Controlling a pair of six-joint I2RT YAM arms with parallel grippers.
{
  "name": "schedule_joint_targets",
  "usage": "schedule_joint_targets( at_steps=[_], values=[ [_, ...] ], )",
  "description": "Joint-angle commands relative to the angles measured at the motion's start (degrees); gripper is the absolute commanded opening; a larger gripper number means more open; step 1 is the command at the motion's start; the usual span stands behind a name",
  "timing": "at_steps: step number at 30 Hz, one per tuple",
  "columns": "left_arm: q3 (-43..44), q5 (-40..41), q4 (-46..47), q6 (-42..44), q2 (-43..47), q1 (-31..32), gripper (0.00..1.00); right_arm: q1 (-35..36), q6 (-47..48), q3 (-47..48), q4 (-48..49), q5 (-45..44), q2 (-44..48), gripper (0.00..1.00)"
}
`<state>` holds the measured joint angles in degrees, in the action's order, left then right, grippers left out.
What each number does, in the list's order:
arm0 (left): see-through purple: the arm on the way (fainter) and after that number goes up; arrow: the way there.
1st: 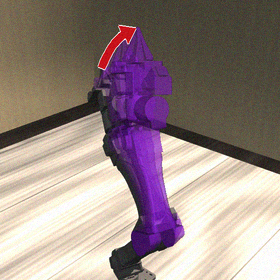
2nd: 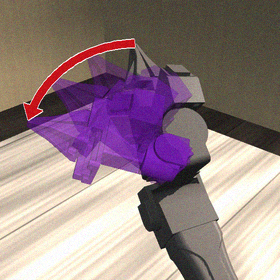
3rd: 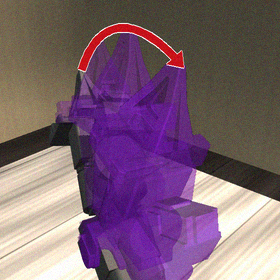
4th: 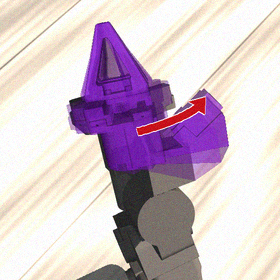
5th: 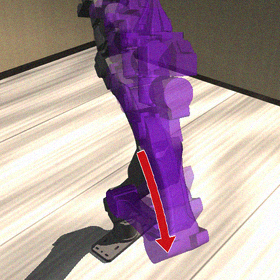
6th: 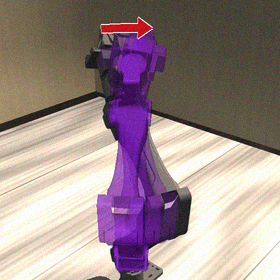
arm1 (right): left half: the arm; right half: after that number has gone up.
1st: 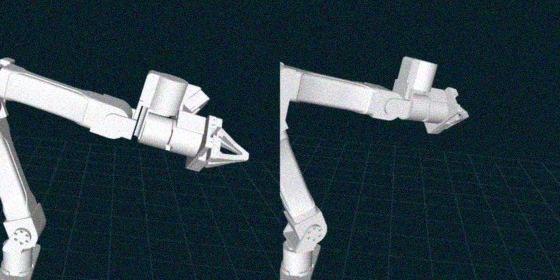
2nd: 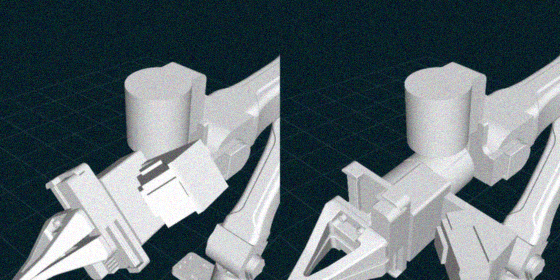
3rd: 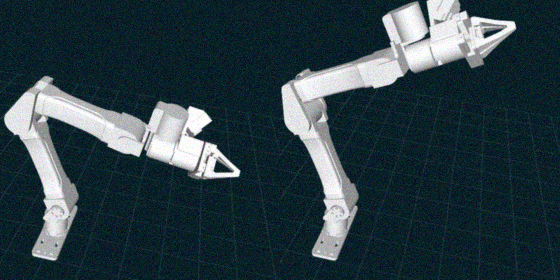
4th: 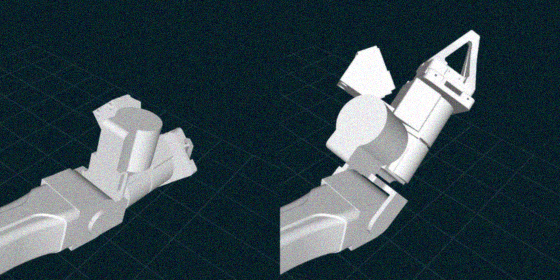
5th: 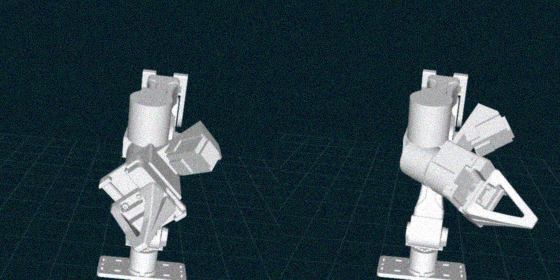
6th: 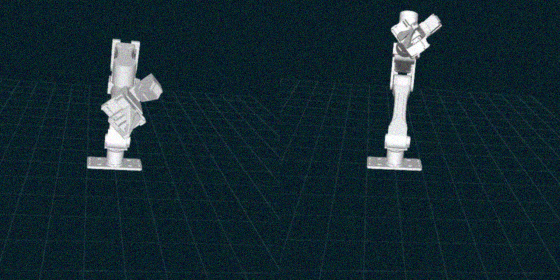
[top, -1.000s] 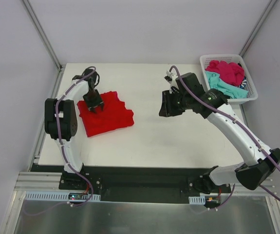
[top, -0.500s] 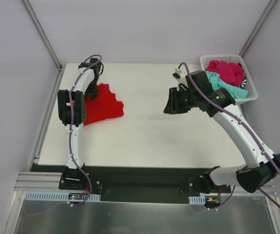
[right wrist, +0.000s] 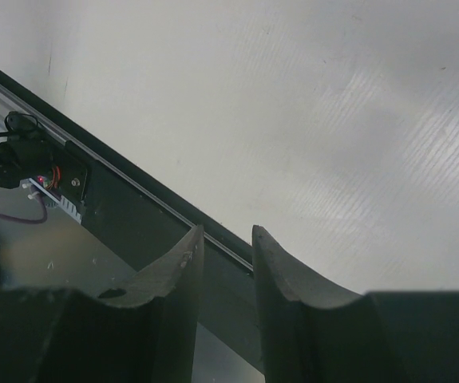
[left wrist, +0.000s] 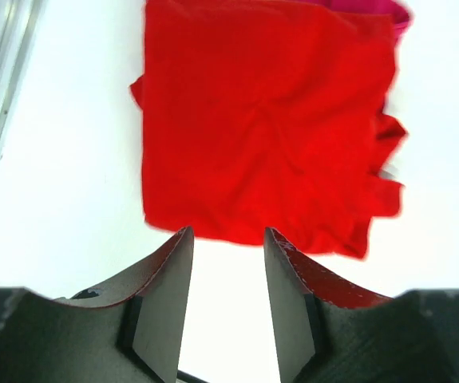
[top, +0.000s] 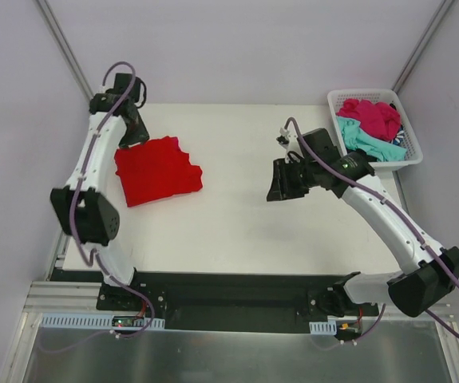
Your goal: Fold and stack the t-shirts
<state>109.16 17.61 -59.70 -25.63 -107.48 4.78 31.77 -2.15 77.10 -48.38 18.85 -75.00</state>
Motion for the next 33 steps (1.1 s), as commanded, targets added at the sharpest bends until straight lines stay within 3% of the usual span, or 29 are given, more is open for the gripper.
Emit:
schedule_joint_targets(
  at_steps=[1,10,19,33],
  values=[
    [-8.3,-4.7,-2.7,-5.3,13.0,-0.4,0.41,0.5,-0.8,-0.8,2.3,2.2,2.7,0.34],
    [-23.9,-8.2,3.5,-9.1,11.3,-0.1,0.4,2.5,-1.5,-1.8,2.2,1.3,4.5,0.34],
    [-27.7,-10.8,8.0,-11.6,4.8,0.5,0.4,2.7,-1.7,-1.2,2.3,2.0,5.0,0.34],
    [-14.2,-13.0,6.1,-8.2,-13.9,0.5,0.39,2.8,-0.5,1.0,-1.2,3.0,8.4,0.34]
  ],
)
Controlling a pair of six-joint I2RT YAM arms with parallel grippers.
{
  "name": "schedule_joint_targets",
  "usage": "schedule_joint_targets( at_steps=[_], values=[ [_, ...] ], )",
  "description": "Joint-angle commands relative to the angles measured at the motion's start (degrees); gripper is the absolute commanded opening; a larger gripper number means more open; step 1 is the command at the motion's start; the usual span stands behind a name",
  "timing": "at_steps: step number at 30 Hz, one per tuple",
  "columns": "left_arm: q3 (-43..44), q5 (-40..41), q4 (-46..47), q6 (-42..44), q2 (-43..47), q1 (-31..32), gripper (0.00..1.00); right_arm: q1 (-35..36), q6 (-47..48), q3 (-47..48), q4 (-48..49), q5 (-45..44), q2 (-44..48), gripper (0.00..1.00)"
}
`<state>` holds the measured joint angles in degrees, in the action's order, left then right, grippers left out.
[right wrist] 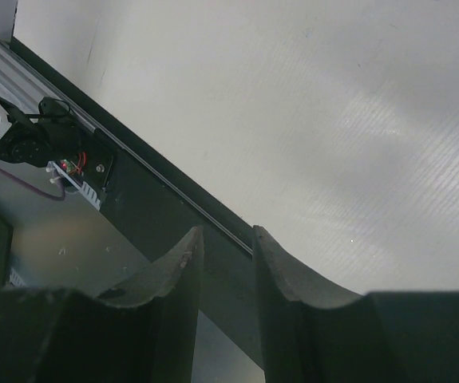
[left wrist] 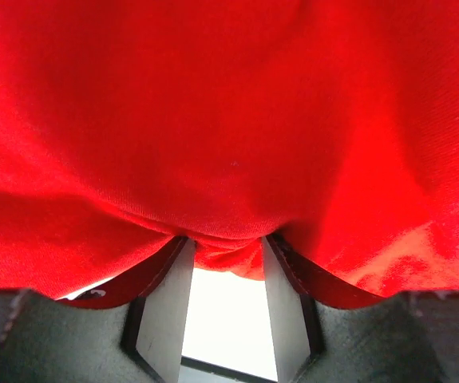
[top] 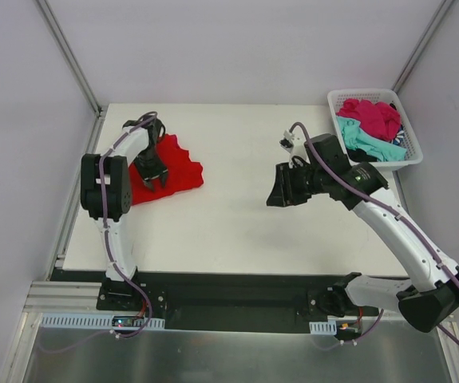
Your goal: Fold and stack the t-shirts
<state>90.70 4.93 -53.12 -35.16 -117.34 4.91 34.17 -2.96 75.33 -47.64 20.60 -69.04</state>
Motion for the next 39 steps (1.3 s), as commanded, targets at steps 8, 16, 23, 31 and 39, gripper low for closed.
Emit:
schedule_joint_targets(
  at_steps=[8,16,23,31,39],
  values=[
    [9.8,11.2,-5.2,6.0,-7.2,-3.4,0.38,0.3,1.5,4.5,-3.4,1.5,2.1,0.35],
    [16.6,16.2,-8.7,7.9,-9.5,-11.7,0.37,0.3,2.0,4.0,-3.0,3.2,0.8,0.34],
    [25.0,11.4,-11.0,7.2,-15.5,-12.1,0.36,0.3,2.6,3.8,-3.7,3.5,1.9,0.34],
    [25.8,8.3,-12.1,6.0,-11.8,-9.0,0.35,0.1,2.7,3.9,-3.4,4.1,0.4,0.34],
    [34.9,6.7,-14.0,6.5,-10.3,-8.4,0.36,0.3,2.3,1.6,-2.5,4.2,1.5,0.35]
  ],
)
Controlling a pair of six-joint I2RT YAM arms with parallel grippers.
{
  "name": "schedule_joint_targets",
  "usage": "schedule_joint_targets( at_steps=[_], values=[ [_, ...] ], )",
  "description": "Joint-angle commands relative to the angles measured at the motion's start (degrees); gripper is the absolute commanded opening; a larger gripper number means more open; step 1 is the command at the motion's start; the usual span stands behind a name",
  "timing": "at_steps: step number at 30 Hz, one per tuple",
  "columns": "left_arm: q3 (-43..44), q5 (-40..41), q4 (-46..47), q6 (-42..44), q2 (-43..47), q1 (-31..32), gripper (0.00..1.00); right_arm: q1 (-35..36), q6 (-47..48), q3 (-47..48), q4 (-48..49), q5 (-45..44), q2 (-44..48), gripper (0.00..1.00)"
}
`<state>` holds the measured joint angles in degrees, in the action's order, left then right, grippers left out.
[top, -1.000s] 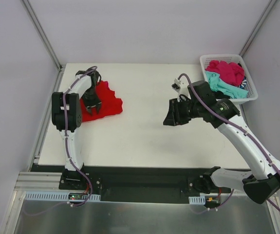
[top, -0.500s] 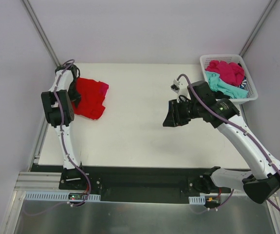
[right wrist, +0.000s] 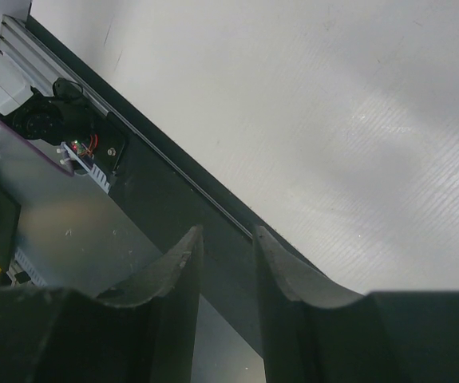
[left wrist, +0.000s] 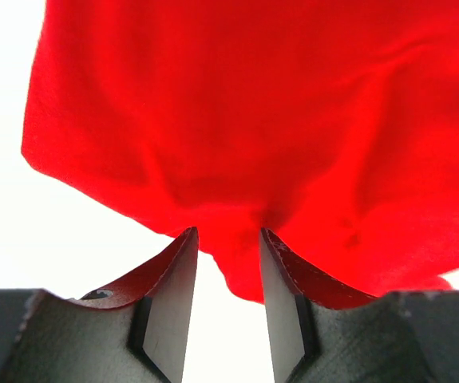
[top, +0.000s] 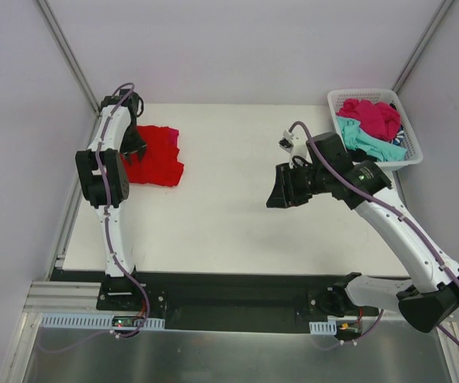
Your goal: Fold and stack the t-shirts
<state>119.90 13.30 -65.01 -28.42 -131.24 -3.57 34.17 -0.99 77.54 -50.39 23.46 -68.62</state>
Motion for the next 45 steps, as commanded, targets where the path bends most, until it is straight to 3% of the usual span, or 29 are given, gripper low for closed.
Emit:
schedule_joint_targets(
  at_steps=[1,15,22,26,35,45],
  values=[
    [6.5,-1.6,-3.3,-0.2,2.8,0.0,0.36,0.3,0.3,-0.8,0.2,1.4,1.2,0.35],
    [7.6,-3.3,1.3,-0.4,-6.9,0.0,0.36,0.3,0.3,-1.7,-0.4,1.1,1.6,0.35],
    [17.1,-2.8,-0.9,0.9,-14.0,-1.6,0.36,0.3,0.3,-3.1,-0.3,0.7,1.9,0.34],
    [17.2,-2.5,-0.4,1.9,-14.7,-2.8,0.36,0.2,0.1,-4.0,-0.1,1.1,2.0,0.35],
    [18.7,-4.6,7.8,4.1,-12.5,-4.5,0.36,0.1,-0.7,-6.0,0.2,1.3,4.4,0.34],
    [19.0,-10.7,19.8,12.9,-12.8,-4.6,0.4,0.2,-0.5,-6.8,-2.9,0.4,7.1,0.34]
  ],
)
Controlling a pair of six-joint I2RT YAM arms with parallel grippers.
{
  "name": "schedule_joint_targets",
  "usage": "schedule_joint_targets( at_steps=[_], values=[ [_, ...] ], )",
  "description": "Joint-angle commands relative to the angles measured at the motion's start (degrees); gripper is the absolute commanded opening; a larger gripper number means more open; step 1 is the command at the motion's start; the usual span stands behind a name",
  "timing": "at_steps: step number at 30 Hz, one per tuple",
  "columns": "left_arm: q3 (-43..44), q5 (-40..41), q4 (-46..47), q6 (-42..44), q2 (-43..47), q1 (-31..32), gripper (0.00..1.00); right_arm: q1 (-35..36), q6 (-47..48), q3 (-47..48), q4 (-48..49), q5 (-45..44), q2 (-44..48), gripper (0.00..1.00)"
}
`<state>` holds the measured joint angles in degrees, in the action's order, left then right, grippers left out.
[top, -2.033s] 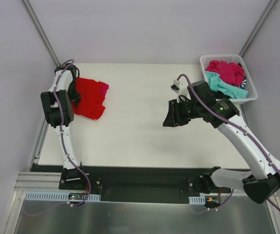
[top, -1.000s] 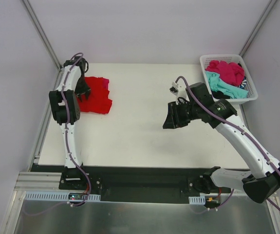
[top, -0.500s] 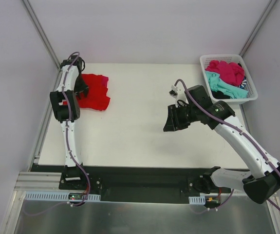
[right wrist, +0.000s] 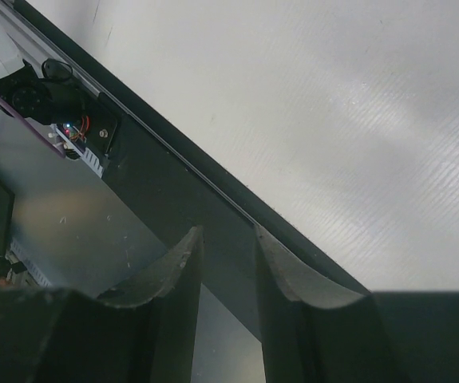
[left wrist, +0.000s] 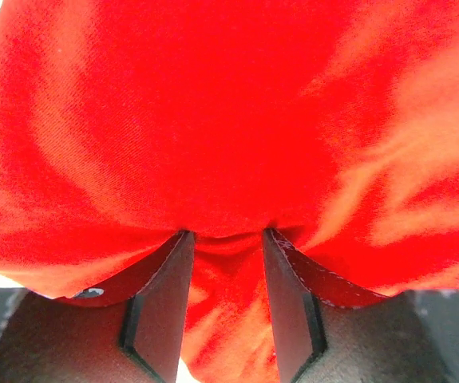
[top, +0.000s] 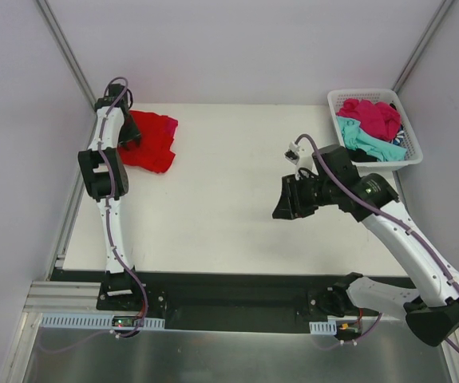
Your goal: Fold and stack the t-shirts
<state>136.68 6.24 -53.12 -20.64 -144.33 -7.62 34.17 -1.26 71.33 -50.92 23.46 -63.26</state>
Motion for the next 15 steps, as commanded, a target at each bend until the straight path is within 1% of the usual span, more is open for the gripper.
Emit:
schedule_joint_targets(
  at_steps=[1,4,8,15],
  values=[
    [2.7,-4.6,8.9,5.9,0.1,-0.5,0.41,0.3,-0.2,-0.5,-2.7,0.2,1.9,0.34],
    [3.5,-8.7,11.5,5.6,-0.5,-1.3,0.41,0.3,-0.3,0.0,-3.5,-0.3,1.8,0.35],
    [2.3,-14.6,14.4,0.2,-1.0,-3.5,0.41,0.2,-0.9,0.5,-3.8,-0.3,1.3,0.35],
    [0.7,-17.9,15.7,-1.2,-2.4,-4.4,0.39,0.2,-1.4,0.3,-4.1,-0.4,0.6,0.35]
  ],
)
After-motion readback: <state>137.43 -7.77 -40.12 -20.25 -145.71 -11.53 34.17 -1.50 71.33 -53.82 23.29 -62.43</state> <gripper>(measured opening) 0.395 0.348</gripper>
